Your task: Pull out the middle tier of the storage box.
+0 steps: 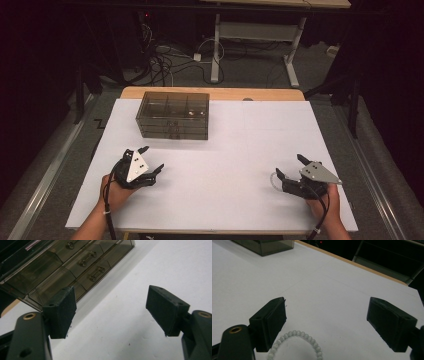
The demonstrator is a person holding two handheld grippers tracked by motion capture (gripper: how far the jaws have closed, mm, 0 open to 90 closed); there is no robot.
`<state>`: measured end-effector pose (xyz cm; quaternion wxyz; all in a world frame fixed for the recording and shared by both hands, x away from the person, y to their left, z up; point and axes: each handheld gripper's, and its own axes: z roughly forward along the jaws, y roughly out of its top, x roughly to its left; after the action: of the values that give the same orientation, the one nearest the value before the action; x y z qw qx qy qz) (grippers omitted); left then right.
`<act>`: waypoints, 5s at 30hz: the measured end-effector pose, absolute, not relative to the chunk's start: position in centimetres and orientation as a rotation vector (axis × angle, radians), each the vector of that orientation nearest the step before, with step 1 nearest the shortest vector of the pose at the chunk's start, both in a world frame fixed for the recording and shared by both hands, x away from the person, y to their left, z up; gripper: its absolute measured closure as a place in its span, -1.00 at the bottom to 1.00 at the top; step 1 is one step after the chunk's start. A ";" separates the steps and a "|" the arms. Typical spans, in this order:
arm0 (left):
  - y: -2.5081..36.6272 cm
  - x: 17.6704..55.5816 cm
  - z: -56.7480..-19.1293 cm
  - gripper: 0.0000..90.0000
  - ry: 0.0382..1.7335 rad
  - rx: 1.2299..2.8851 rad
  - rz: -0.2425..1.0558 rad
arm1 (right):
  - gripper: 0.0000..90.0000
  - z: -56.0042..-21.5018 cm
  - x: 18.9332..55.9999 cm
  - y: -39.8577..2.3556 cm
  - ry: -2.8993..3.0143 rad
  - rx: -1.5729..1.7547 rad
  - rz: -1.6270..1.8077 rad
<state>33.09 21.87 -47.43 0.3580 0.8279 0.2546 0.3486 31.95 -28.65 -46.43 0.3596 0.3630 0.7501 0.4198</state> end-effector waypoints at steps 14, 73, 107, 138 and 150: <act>21.3 32.5 -47.6 -0.46 0.599 2.195 1.001 | -0.63 -46.3 31.9 -28.3 1.946 0.927 1.081; 14.4 41.6 -52.2 0.76 -0.026 2.284 2.012 | -0.63 -47.4 32.4 -27.9 2.020 0.927 1.036; 14.7 38.8 -51.6 0.75 0.040 2.295 1.926 | -0.63 -47.4 32.2 -27.8 2.044 0.903 1.027; 20.2 39.3 -44.8 0.95 0.712 2.050 1.073 | -0.63 -47.2 32.2 -27.8 2.055 0.872 1.041; 22.0 42.4 -45.1 0.94 0.926 2.075 0.886 | -0.63 -47.4 32.4 -27.7 2.070 0.881 1.033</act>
<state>42.35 21.99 -45.11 0.3443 0.7988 0.3565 0.3410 32.39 -27.70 -47.44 0.3268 0.3363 0.7904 0.3943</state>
